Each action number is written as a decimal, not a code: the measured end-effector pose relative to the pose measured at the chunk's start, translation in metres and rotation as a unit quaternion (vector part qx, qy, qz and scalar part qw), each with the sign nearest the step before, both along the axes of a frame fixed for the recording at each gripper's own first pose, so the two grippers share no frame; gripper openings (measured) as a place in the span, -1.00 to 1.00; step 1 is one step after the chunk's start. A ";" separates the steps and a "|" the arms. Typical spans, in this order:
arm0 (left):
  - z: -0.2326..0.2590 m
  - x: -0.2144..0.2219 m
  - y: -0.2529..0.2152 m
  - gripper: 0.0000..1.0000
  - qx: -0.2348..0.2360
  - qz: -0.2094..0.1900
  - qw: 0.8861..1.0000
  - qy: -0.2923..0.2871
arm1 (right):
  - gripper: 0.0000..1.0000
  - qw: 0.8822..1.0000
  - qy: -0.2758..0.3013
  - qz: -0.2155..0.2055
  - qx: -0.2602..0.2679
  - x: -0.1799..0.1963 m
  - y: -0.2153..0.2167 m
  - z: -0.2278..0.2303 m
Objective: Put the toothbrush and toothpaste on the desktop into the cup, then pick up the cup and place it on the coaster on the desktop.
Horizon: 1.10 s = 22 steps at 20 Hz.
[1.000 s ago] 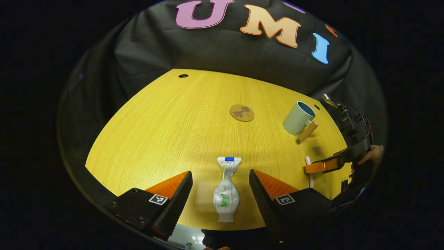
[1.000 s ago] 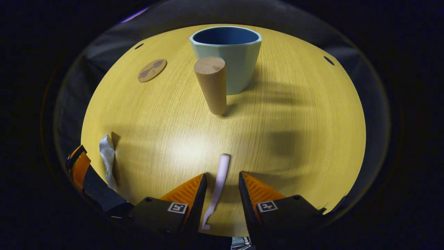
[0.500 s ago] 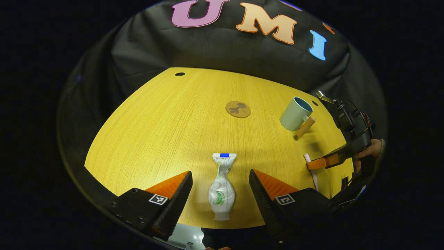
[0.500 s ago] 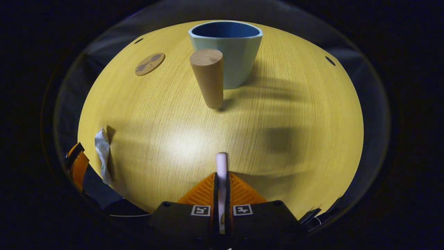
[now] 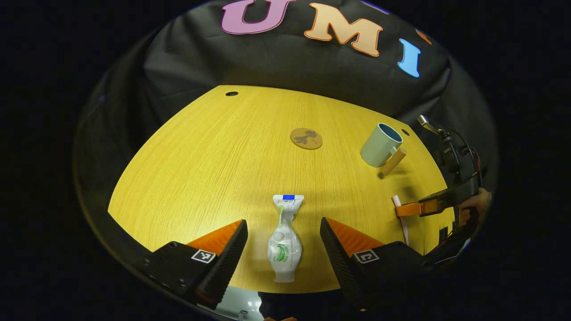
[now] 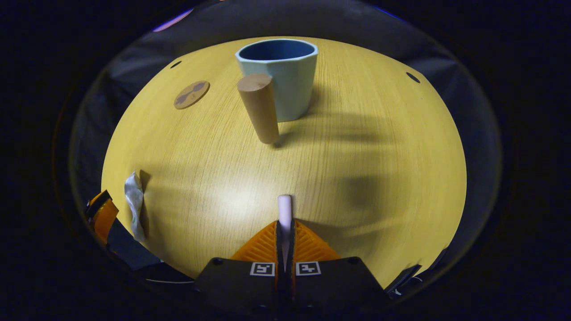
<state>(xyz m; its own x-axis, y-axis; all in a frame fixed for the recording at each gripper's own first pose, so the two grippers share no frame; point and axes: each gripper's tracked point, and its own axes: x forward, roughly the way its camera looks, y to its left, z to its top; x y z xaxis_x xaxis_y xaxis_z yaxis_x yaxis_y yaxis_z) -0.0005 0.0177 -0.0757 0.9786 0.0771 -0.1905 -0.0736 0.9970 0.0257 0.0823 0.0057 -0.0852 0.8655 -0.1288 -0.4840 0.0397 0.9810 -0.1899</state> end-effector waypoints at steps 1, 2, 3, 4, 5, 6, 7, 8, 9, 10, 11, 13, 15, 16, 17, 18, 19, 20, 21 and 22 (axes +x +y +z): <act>-0.003 0.002 0.000 0.91 0.001 -0.002 1.000 0.009 | -0.95 1.000 -0.013 -0.003 0.007 -0.001 -0.002 0.003; -0.005 0.003 0.000 0.92 0.003 0.001 1.000 0.019 | -0.94 1.000 -0.023 -0.001 0.013 -0.002 -0.003 0.007; -0.009 0.004 0.002 0.91 0.004 0.002 0.999 0.035 | -0.95 0.999 -0.031 -0.003 0.016 -0.004 -0.004 0.011; -0.012 0.007 0.002 0.90 0.005 0.003 0.999 0.051 | -0.94 0.999 -0.040 -0.005 0.020 -0.005 -0.005 0.014; -0.012 0.011 0.002 0.90 0.007 0.002 0.998 0.060 | -0.95 0.998 -0.052 -0.005 0.025 -0.007 -0.005 0.019; -0.012 0.015 0.001 0.90 0.006 0.000 0.998 0.070 | -0.95 0.997 -0.064 -0.006 0.029 -0.009 -0.005 0.024; -0.012 0.019 0.001 0.89 0.006 -0.001 0.997 0.079 | -0.94 0.997 -0.076 -0.005 0.033 -0.011 -0.005 0.029; -0.012 0.022 0.001 0.89 0.006 -0.001 0.996 0.088 | -0.94 0.996 -0.084 -0.004 0.036 -0.013 -0.005 0.032; -0.013 0.025 0.001 0.88 0.007 0.001 0.995 0.100 | -0.95 0.995 -0.090 -0.003 0.038 -0.015 -0.005 0.035; -0.015 0.029 0.002 0.86 0.008 0.004 0.994 0.112 | -0.94 0.995 -0.096 -0.003 0.039 -0.016 -0.007 0.037; -0.016 0.032 0.002 0.81 0.009 0.005 0.992 0.126 | -0.95 0.994 -0.102 -0.005 0.039 -0.018 -0.009 0.040; -0.022 0.037 0.001 0.67 0.010 0.005 0.988 0.153 | -0.95 0.992 -0.117 -0.008 0.041 -0.024 -0.014 0.047; -0.027 0.042 -0.001 0.55 0.017 0.003 0.984 0.180 | -0.95 0.991 -0.130 -0.016 0.036 -0.029 -0.021 0.054; -0.029 0.044 -0.001 0.43 0.021 0.005 0.982 0.187 | -0.95 0.990 -0.138 -0.019 0.031 -0.030 -0.024 0.059; -0.030 0.046 -0.002 0.36 0.024 0.006 0.981 0.194 | -0.94 0.988 -0.148 -0.022 0.022 -0.033 -0.028 0.065; -0.031 0.047 -0.002 0.20 0.026 0.008 0.979 0.202 | -0.94 0.987 -0.159 -0.026 0.012 -0.036 -0.032 0.072; -0.032 0.048 -0.001 0.12 0.025 0.012 0.978 0.207 | -0.95 0.985 -0.168 -0.028 0.004 -0.038 -0.034 0.079; -0.033 0.048 0.000 -0.03 0.024 0.015 0.977 0.211 | -0.94 0.984 -0.178 -0.028 0.000 -0.040 -0.035 0.087; -0.033 0.049 0.003 -0.07 0.022 0.019 0.976 0.215 | -0.95 0.982 -0.188 -0.027 -0.002 -0.041 -0.035 0.094; -0.035 0.048 0.006 -0.14 0.019 0.020 0.975 0.219 | -0.95 0.980 -0.198 -0.024 -0.003 -0.041 -0.034 0.102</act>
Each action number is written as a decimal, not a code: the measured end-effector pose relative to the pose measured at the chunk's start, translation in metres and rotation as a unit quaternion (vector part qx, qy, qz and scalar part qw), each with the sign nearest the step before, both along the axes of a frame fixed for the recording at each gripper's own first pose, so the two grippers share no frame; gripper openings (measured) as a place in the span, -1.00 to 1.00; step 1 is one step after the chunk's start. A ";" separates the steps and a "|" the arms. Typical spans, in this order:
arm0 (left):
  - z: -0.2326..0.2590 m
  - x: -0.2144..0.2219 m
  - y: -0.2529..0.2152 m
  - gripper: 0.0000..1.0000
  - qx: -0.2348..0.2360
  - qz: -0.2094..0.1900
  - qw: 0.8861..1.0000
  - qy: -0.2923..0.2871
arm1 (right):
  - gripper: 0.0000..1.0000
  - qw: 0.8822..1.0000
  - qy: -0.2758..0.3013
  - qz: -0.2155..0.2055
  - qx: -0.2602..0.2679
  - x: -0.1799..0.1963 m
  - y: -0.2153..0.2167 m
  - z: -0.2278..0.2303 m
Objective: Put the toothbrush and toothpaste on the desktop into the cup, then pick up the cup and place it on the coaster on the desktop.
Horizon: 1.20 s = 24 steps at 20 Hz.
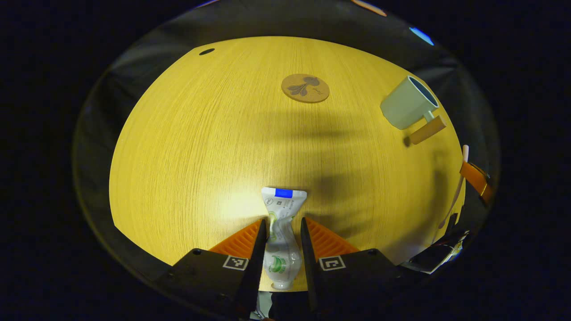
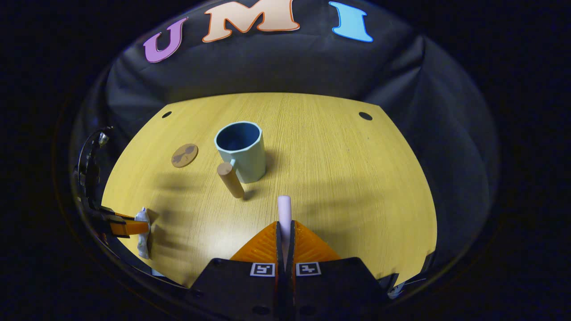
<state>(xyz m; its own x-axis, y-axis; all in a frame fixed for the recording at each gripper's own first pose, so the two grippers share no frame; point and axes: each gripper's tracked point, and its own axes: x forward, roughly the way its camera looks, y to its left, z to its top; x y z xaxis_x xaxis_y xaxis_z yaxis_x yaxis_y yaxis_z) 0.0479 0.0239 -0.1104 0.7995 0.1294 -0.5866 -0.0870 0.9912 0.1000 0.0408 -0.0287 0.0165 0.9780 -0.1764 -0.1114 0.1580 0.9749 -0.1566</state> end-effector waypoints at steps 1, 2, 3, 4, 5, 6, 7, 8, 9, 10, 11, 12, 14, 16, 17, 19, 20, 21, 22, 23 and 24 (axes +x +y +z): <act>-0.001 0.000 0.003 -0.18 -0.005 0.003 1.000 0.004 | -0.95 1.000 -0.010 0.000 -0.003 0.000 -0.002 0.007; -0.005 0.000 0.006 -0.25 -0.009 0.009 1.000 0.009 | -0.95 1.000 -0.019 -0.003 -0.007 0.000 -0.004 0.014; -0.008 -0.002 0.008 -0.26 -0.016 0.015 1.000 0.015 | -0.94 1.000 -0.024 -0.004 -0.011 0.002 -0.005 0.017; -0.014 -0.002 0.008 -0.25 -0.020 0.026 0.999 0.024 | -0.95 0.999 -0.028 -0.005 -0.014 0.002 -0.006 0.021; -0.011 0.005 0.006 -0.23 -0.022 0.022 0.999 0.010 | -0.95 0.999 -0.033 -0.006 -0.016 0.003 -0.006 0.025; -0.012 0.003 0.007 -0.27 -0.022 0.023 0.999 0.015 | -0.95 0.999 -0.036 -0.006 -0.018 0.004 -0.007 0.028; -0.011 0.002 0.007 -0.32 -0.019 0.026 0.999 0.019 | -0.95 0.999 -0.040 -0.004 -0.021 0.005 -0.008 0.031; -0.011 0.007 0.010 -0.36 -0.011 0.030 0.999 0.020 | -0.95 0.999 -0.044 -0.003 -0.023 0.006 -0.007 0.035; -0.013 0.008 0.010 -0.46 -0.010 0.036 0.999 0.027 | -0.95 0.999 -0.046 -0.001 -0.024 0.007 -0.008 0.037; -0.013 0.007 0.008 -0.66 -0.008 0.033 0.999 0.025 | -0.95 0.998 -0.052 0.001 -0.022 0.009 -0.007 0.042; -0.012 0.005 0.009 -0.73 -0.008 0.031 0.999 0.025 | -0.95 0.998 -0.059 0.003 -0.022 0.010 -0.008 0.047; -0.011 0.006 0.008 -0.77 -0.009 0.029 0.999 0.019 | -0.95 0.998 -0.066 0.003 -0.023 0.010 -0.008 0.053; -0.010 0.006 0.009 -0.87 -0.007 0.015 1.000 0.013 | -0.94 0.996 -0.084 0.006 -0.024 0.011 -0.007 0.066; -0.009 0.006 0.008 -0.96 -0.017 0.012 1.000 0.002 | -0.94 0.994 -0.106 0.012 -0.024 0.015 -0.005 0.082; -0.008 0.007 0.007 -0.96 -0.024 0.012 1.000 -0.010 | -0.94 0.993 -0.119 0.012 -0.026 0.017 -0.004 0.091; -0.005 0.007 0.004 -0.97 -0.037 0.011 0.999 -0.025 | -0.94 0.988 -0.150 0.010 -0.025 0.019 -0.003 0.111; 0.001 0.008 0.003 -0.98 -0.043 0.009 0.998 -0.038 | -0.95 0.986 -0.165 0.013 -0.021 0.021 -0.001 0.119; 0.008 0.009 0.001 -0.98 -0.046 0.007 0.997 -0.056 | -0.95 0.983 -0.180 0.017 -0.017 0.022 0.001 0.128; 0.016 0.009 0.000 -0.98 -0.049 0.005 0.996 -0.073 | -0.95 0.980 -0.197 0.020 -0.015 0.022 0.003 0.138; 0.024 0.013 -0.002 -0.98 -0.050 0.002 0.995 -0.090 | -0.95 0.976 -0.215 0.026 -0.013 0.022 0.006 0.148; 0.031 0.020 -0.006 -0.98 -0.050 -0.003 0.993 -0.108 | -0.95 0.973 -0.229 0.030 -0.010 0.023 0.008 0.157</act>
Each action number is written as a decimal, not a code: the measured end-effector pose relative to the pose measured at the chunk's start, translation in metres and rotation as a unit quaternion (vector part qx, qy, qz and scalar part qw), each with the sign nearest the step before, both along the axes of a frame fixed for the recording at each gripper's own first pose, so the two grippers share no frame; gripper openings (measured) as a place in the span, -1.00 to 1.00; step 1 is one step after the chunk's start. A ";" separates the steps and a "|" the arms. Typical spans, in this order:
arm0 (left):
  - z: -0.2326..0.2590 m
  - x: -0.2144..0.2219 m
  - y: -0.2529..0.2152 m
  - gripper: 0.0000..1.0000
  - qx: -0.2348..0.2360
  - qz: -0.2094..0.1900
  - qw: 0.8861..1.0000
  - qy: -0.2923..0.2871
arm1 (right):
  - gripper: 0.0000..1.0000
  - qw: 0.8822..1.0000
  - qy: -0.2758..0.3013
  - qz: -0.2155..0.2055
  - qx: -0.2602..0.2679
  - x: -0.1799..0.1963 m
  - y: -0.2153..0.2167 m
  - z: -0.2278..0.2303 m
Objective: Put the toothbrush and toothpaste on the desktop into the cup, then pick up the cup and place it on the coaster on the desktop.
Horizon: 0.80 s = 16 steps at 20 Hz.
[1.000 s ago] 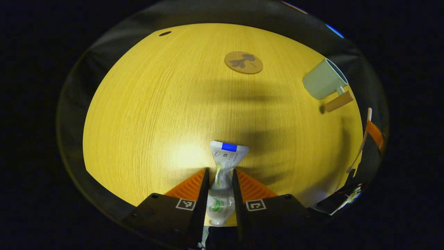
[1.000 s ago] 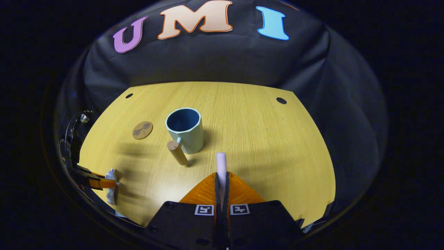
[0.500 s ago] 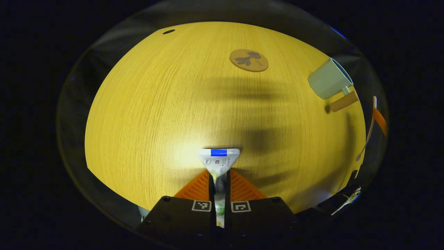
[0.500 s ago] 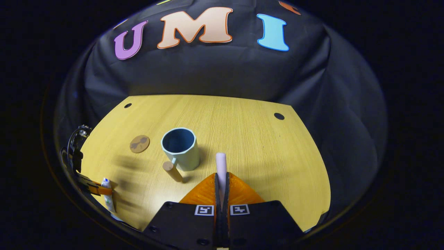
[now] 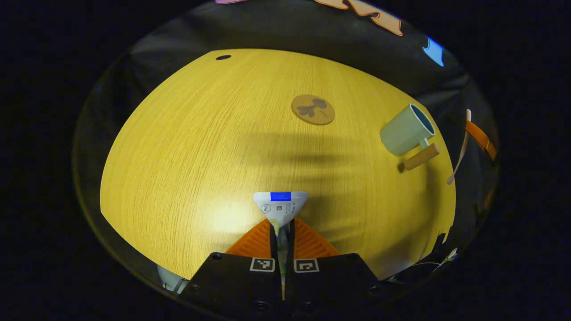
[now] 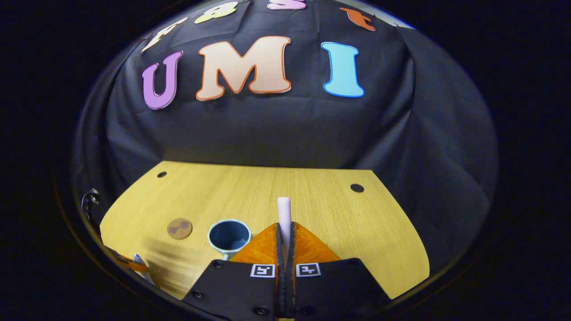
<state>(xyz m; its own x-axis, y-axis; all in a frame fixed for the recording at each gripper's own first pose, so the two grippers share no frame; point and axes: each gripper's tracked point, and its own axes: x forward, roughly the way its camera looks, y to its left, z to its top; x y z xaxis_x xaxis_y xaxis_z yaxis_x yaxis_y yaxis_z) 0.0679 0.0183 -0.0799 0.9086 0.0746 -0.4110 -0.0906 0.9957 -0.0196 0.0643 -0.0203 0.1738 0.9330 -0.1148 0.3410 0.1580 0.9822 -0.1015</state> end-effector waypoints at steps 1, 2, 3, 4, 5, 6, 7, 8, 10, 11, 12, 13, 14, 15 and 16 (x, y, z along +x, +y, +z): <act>0.004 0.003 -0.002 -0.98 -0.002 -0.003 1.000 -0.008 | -0.95 1.000 -0.013 0.009 0.006 0.002 0.004 0.007; 0.008 0.005 -0.005 -0.98 -0.005 -0.004 1.000 -0.020 | -0.96 0.999 -0.025 0.023 0.016 0.003 0.011 0.016; 0.011 0.008 -0.006 -0.98 -0.011 -0.007 1.000 -0.028 | -0.95 0.998 -0.035 0.038 0.028 0.005 0.017 0.023; 0.015 0.010 -0.008 -0.98 -0.017 -0.011 0.999 -0.040 | -0.95 0.997 -0.045 0.052 0.037 0.005 0.023 0.029; 0.019 0.011 -0.010 -0.98 -0.023 -0.015 0.998 -0.049 | -0.95 0.995 -0.054 0.067 0.044 0.005 0.030 0.036; 0.022 0.014 -0.012 -0.98 -0.026 -0.020 0.998 -0.058 | -0.95 0.993 -0.067 0.082 0.047 0.006 0.037 0.044; 0.027 0.016 -0.013 -0.98 -0.027 -0.024 0.997 -0.072 | -0.94 0.991 -0.082 0.091 0.049 0.006 0.044 0.051; 0.032 0.018 -0.015 -0.98 -0.028 -0.027 0.996 -0.086 | -0.96 0.990 -0.095 0.096 0.048 0.007 0.049 0.058; 0.043 0.019 -0.016 -0.98 -0.030 -0.035 0.993 -0.112 | -0.95 0.987 -0.109 0.103 0.048 0.011 0.055 0.064; 0.048 0.019 -0.016 -0.98 -0.034 -0.040 0.991 -0.120 | -0.95 0.986 -0.114 0.110 0.051 0.012 0.061 0.065; 0.054 0.021 -0.019 -0.98 -0.036 -0.044 0.990 -0.131 | -0.94 0.984 -0.122 0.119 0.052 0.010 0.066 0.069; 0.058 0.020 -0.020 -0.98 -0.037 -0.047 0.988 -0.142 | -0.95 0.982 -0.132 0.126 0.052 0.010 0.072 0.072; 0.063 0.021 -0.023 -0.98 -0.035 -0.052 0.987 -0.151 | -0.95 0.980 -0.141 0.131 0.050 0.010 0.076 0.075; 0.069 0.021 -0.024 -0.98 -0.031 -0.056 0.984 -0.164 | -0.96 0.979 -0.148 0.132 0.045 0.012 0.080 0.077; 0.077 0.022 -0.025 -0.98 -0.027 -0.059 0.982 -0.176 | -0.94 0.979 -0.149 0.132 0.038 0.016 0.083 0.074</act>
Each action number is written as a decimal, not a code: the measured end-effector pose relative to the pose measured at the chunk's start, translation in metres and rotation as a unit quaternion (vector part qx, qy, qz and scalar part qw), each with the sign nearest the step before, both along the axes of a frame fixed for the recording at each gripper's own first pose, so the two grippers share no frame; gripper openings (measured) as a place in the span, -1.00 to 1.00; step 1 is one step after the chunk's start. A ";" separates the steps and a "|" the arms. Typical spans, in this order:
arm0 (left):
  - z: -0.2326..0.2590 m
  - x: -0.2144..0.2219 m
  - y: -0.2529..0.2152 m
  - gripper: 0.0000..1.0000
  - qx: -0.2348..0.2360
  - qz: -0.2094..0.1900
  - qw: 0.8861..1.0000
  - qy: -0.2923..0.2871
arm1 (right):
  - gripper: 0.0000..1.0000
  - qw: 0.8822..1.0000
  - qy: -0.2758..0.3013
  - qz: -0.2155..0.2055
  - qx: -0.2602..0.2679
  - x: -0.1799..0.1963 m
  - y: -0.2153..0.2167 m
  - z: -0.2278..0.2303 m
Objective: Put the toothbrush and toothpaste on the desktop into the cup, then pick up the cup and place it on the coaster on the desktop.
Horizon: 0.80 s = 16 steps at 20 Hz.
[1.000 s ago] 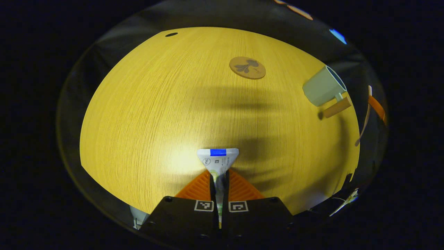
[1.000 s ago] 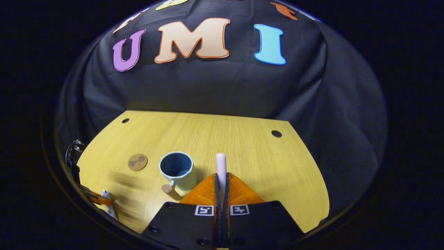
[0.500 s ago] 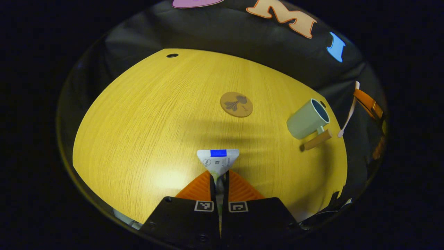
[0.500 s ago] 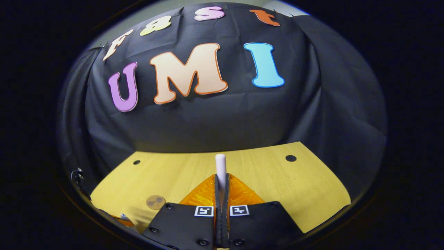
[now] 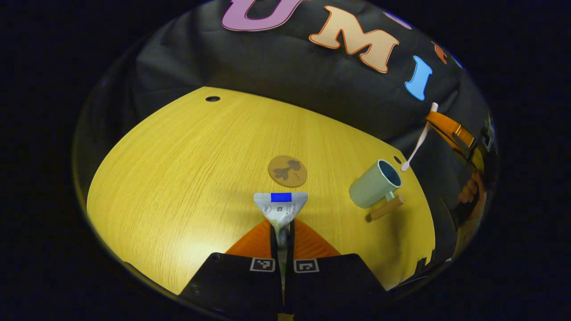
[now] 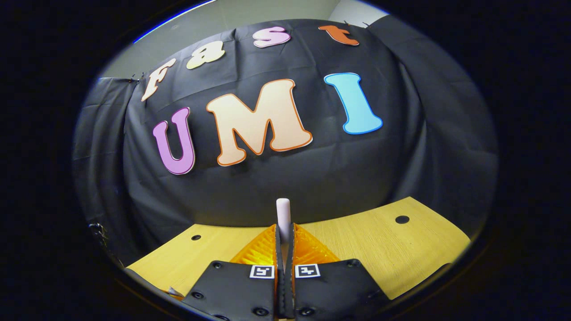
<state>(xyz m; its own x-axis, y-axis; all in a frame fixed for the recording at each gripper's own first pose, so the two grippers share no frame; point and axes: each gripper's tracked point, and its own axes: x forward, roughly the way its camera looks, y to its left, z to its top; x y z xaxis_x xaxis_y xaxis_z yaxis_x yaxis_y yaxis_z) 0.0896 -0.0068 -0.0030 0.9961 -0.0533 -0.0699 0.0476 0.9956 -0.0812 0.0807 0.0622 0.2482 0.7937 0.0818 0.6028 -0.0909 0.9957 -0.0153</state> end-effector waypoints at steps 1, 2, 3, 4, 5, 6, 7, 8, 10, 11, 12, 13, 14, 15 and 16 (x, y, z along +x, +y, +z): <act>0.009 -0.001 0.000 -0.98 0.002 0.003 1.000 -0.013 | -0.96 1.000 0.000 -0.004 -0.005 0.006 0.002 -0.004; 0.017 -0.001 -0.002 -0.98 0.001 0.003 1.000 -0.023 | -0.95 1.000 0.002 -0.004 -0.007 0.010 0.002 -0.011; 0.027 -0.002 -0.006 -0.99 -0.003 -0.003 0.999 -0.037 | -0.95 1.000 0.006 -0.004 -0.007 0.016 0.004 -0.019; 0.039 -0.001 -0.012 -0.99 -0.008 -0.010 0.998 -0.056 | -0.94 1.000 0.013 -0.003 -0.006 0.023 0.005 -0.029; 0.049 0.000 -0.016 -1.00 -0.011 -0.018 0.997 -0.069 | -0.94 1.000 0.023 -0.003 -0.004 0.029 0.004 -0.039; 0.057 0.002 -0.020 -0.98 -0.008 -0.026 0.996 -0.082 | -0.94 0.999 0.032 -0.003 -0.003 0.034 0.004 -0.049; 0.066 0.004 -0.023 -0.99 -0.002 -0.030 0.995 -0.095 | -0.94 0.999 0.041 -0.005 -0.001 0.039 0.003 -0.058; 0.073 0.007 -0.025 -0.99 0.007 -0.036 0.994 -0.103 | -0.94 0.999 0.047 -0.007 0.003 0.041 0.001 -0.064; 0.091 0.011 -0.036 -1.00 0.016 -0.054 0.991 -0.121 | -0.89 0.999 0.051 -0.012 0.010 0.037 -0.003 -0.070; 0.099 0.011 -0.042 -0.99 0.018 -0.064 0.989 -0.132 | -0.85 0.998 0.054 -0.004 0.017 0.037 -0.002 -0.070; 0.106 0.012 -0.048 -0.95 0.020 -0.072 0.987 -0.140 | -0.77 0.998 0.056 -0.004 0.026 0.033 -0.006 -0.071; 0.111 0.012 -0.055 -0.99 0.022 -0.080 0.986 -0.148 | -0.72 0.998 0.055 -0.008 0.031 0.028 -0.009 -0.072; 0.117 0.011 -0.061 -0.99 0.022 -0.088 0.984 -0.155 | -0.50 0.998 0.055 -0.006 0.033 0.024 -0.010 -0.071; 0.123 0.010 -0.068 -0.99 0.021 -0.099 0.981 -0.163 | 0.00 0.998 0.055 -0.013 0.037 0.018 -0.016 -0.072; 0.131 0.010 -0.077 -0.99 0.019 -0.112 0.979 -0.171 | 0.50 0.997 0.053 -0.025 0.042 0.013 -0.024 -0.070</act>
<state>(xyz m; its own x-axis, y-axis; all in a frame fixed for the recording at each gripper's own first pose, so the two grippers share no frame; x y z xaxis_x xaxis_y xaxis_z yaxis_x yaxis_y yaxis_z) 0.0994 -0.0843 0.1278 0.9248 -0.2779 0.2600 0.2838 0.9588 0.0154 0.0940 0.0386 0.1778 0.8553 -0.0059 0.5181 -0.0385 0.9964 0.0749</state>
